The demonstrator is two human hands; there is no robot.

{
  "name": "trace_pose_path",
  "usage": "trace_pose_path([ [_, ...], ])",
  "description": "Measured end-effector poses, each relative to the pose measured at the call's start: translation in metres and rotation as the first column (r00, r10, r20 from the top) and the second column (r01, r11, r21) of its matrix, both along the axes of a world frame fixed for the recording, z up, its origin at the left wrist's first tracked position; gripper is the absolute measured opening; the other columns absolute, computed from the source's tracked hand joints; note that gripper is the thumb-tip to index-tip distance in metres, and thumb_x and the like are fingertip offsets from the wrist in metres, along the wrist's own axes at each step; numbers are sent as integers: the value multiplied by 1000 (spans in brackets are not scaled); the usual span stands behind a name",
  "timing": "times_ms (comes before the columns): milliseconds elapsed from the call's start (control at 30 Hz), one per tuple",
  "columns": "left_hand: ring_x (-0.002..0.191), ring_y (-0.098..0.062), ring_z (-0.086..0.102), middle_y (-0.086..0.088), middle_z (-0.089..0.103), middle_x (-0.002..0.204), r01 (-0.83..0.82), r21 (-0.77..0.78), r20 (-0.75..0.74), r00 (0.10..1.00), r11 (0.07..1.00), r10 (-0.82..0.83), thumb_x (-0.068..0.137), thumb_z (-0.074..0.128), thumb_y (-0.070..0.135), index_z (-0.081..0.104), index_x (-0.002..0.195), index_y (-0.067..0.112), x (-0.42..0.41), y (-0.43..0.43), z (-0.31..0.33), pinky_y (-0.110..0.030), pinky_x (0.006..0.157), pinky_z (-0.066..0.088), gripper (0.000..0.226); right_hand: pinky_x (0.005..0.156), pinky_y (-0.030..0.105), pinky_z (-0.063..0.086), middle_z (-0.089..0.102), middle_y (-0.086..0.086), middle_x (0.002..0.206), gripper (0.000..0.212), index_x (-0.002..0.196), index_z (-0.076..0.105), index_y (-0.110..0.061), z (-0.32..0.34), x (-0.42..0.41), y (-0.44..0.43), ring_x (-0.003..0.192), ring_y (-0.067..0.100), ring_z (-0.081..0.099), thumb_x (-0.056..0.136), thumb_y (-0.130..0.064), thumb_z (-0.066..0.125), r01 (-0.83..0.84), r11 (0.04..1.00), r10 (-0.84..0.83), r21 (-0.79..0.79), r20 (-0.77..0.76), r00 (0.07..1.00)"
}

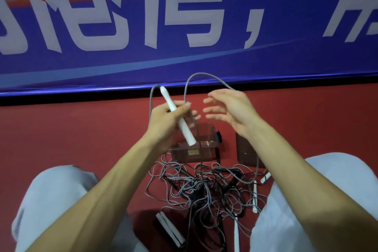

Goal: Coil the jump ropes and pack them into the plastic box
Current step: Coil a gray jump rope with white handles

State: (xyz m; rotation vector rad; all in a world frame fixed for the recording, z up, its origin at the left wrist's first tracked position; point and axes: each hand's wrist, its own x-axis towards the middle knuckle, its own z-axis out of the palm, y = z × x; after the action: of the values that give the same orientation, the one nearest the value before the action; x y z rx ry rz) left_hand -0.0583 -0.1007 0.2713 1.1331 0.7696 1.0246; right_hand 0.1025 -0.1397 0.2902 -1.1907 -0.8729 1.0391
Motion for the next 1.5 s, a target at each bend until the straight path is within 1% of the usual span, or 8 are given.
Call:
trace_pose_path([
  [333,82,-26,75,-12,74,82,15,-196,474,877,981,81,95,57,9,60,92,4,-18,4,28,-33,75,61,7,67,21,50,67,-4,85,34,106,63,-11,-32,-16,6,71,5,62,87,13,50,-327,886,462,-329,563,685],
  [433,77,-23,75,-10,75,79,27,-256,578,805,966,130,97,54,9,60,92,4,-24,5,34,-31,69,61,9,65,13,43,65,-13,82,22,98,63,-20,-37,-17,7,65,-8,58,91,1,59,-312,896,443,-315,660,607],
  [533,76,-22,75,-11,75,80,18,-254,629,763,967,151,99,52,10,58,96,4,-26,6,35,-31,70,61,8,71,28,53,71,-5,83,15,87,66,-23,-45,-18,11,75,7,65,92,-9,62,-160,953,304,-259,808,505],
  [667,87,-25,74,-17,73,99,-35,-195,594,791,980,146,103,47,19,54,110,2,-26,12,29,-30,73,61,19,64,30,60,71,0,77,24,84,66,-21,-43,-17,12,73,18,71,94,-2,55,-7,997,63,-81,706,705],
  [900,89,-23,71,-14,70,110,-66,70,13,998,995,65,101,51,22,59,109,7,-12,14,0,-35,81,59,18,67,37,61,66,3,78,28,87,65,-20,-22,-19,6,74,25,72,95,2,50,87,980,-162,177,475,865],
  [1133,89,-9,63,-8,71,106,258,184,-454,878,948,-151,98,56,13,68,105,14,-1,5,-21,-19,74,51,14,58,30,59,63,7,79,20,96,61,-11,7,-21,-3,65,17,70,97,4,48,108,911,-198,398,192,961],
  [1367,75,-21,71,-12,74,84,144,155,-300,949,977,-92,96,59,9,64,87,5,8,-3,-18,-23,62,56,11,64,34,59,64,10,87,11,104,59,-3,10,-8,-6,74,23,71,100,-6,49,139,936,-93,322,-156,983],
  [1500,74,-26,73,-13,73,83,6,-12,-24,1000,1000,-7,97,55,6,61,92,3,5,0,-3,-32,69,60,8,60,34,60,61,11,84,15,100,60,-2,4,-6,-2,66,17,68,100,-14,50,153,961,-157,230,1,988],
])
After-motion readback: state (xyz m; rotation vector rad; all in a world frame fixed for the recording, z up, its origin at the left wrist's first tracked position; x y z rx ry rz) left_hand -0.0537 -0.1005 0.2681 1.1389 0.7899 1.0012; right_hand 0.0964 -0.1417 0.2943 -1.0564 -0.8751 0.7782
